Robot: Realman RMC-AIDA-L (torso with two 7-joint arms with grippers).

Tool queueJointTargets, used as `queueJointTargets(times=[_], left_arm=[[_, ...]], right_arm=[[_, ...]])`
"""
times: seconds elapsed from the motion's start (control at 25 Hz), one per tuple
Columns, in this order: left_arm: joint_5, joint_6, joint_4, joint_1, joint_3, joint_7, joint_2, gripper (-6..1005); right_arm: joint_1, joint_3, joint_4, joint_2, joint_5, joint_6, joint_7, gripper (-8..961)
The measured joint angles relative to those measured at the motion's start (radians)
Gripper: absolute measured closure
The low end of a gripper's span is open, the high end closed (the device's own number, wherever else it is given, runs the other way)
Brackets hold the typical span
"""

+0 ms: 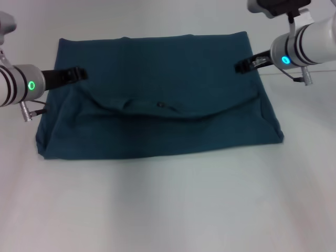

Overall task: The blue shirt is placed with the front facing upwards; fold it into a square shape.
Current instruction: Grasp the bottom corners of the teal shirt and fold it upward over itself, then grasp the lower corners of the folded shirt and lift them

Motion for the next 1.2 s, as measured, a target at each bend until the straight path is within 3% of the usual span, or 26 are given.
queueJointTargets(times=[0.16, 0.28, 0.36, 0.56, 0.64, 0.68, 0.72, 0.96, 1.16, 1.2], left_arm=[[0.0, 0.004, 0.008, 0.016, 0.0, -0.024, 0.002, 720], [-0.001, 0.008, 0.022, 0.032, 0.003, -0.057, 0.005, 667], [-0.002, 0.019, 0.056, 0.053, 0.007, -0.092, 0.003, 632], [-0.015, 0.093, 0.233, 0.157, -0.002, -0.162, -0.038, 434], [-0.021, 0.127, 0.287, 0.188, -0.003, -0.178, -0.048, 275], [-0.029, 0.15, 0.306, 0.204, -0.003, -0.184, -0.05, 196], [-0.049, 0.178, 0.317, 0.221, -0.004, -0.187, -0.05, 188], [-0.198, 0.293, 0.328, 0.312, -0.006, -0.16, -0.029, 157], [-0.251, 0.371, 0.316, 0.359, -0.011, -0.143, -0.009, 158], [-0.275, 0.411, 0.289, 0.384, -0.024, -0.12, 0.008, 158]], right_arm=[[-0.019, 0.003, -0.02, -0.009, 0.008, -0.022, 0.016, 684], [-0.03, 0.006, -0.055, -0.012, 0.02, -0.077, 0.016, 433], [-0.047, 0.012, -0.097, -0.009, 0.048, -0.126, 0.01, 347], [-0.164, 0.018, -0.304, 0.018, 0.228, -0.296, -0.069, 174], [-0.25, 0.018, -0.393, 0.026, 0.379, -0.406, -0.13, 128], [-0.25, 0.018, -0.393, 0.026, 0.379, -0.406, -0.13, 106], [-0.278, 0.018, -0.408, 0.025, 0.436, -0.446, -0.153, 83], [-0.443, 0.047, -0.411, 0.01, 0.773, -0.661, -0.305, 89], [-0.535, 0.106, -0.395, 0.013, 0.906, -0.819, -0.409, 88], [-0.544, 0.113, -0.387, 0.012, 0.911, -0.841, -0.422, 88]])
